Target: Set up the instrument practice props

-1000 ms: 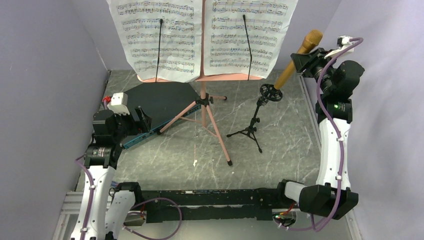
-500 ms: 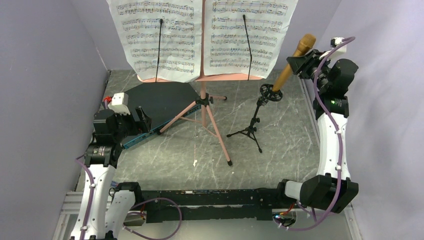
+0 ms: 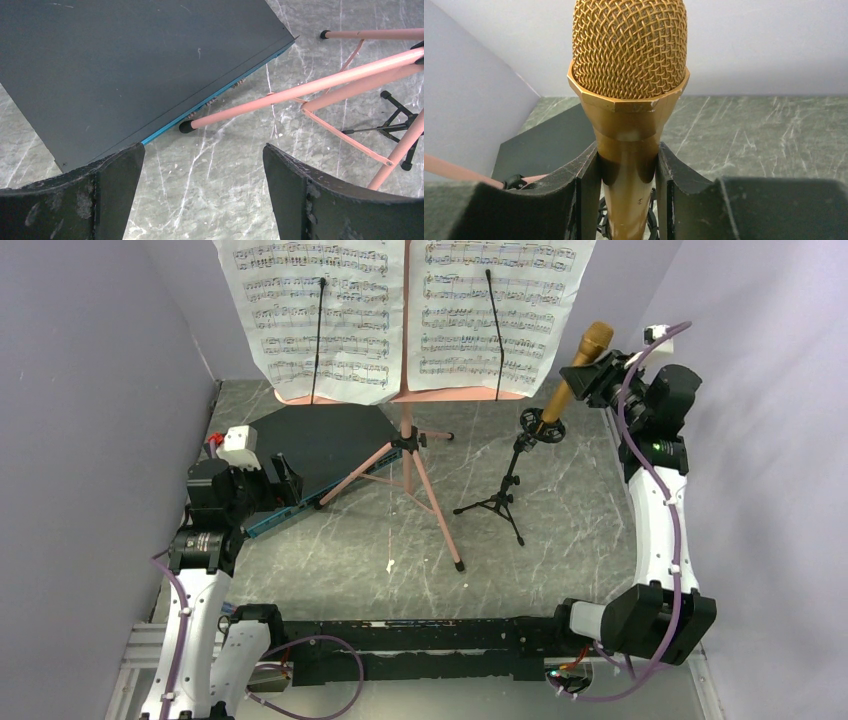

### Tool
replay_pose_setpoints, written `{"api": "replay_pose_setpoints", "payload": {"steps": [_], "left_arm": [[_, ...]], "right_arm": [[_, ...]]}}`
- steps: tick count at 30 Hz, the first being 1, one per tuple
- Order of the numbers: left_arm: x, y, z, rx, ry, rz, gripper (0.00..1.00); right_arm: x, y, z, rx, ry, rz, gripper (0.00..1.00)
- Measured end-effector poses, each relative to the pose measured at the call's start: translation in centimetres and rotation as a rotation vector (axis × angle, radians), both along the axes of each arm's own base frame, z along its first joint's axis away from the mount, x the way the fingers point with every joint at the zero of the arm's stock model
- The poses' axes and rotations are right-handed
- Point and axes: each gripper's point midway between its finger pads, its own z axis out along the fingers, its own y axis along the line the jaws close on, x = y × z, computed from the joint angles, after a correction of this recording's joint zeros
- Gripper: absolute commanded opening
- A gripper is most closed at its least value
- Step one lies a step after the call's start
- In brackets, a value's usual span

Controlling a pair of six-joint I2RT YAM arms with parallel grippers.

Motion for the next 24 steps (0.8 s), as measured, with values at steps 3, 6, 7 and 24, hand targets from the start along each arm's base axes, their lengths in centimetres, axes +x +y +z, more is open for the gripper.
{"api": "replay_pose_setpoints", "payload": {"steps": [3,6,7,24], "left_arm": [[0.0,0.0,0.0,0.0,0.0,0.0,0.94],[0.0,0.0,0.0,0.0,0.0,0.0,0.94],[0.0,0.0,0.0,0.0,-0.001,0.0,0.94],[0.0,0.0,0.0,0.0,-0.001,-0.001,0.94]], "right_arm": [[0.0,0.5,-0.8,-0.007,0.013,0.015,0.0],[0.0,1.0,-1.4,-0.018,0.019,0.029,0.0],[0.0,1.2,-1.6,-0.024,0.021,0.034,0.0],[-2.7,3.9,-5.9,-0.079,0.039,0.103,0.0]]}}
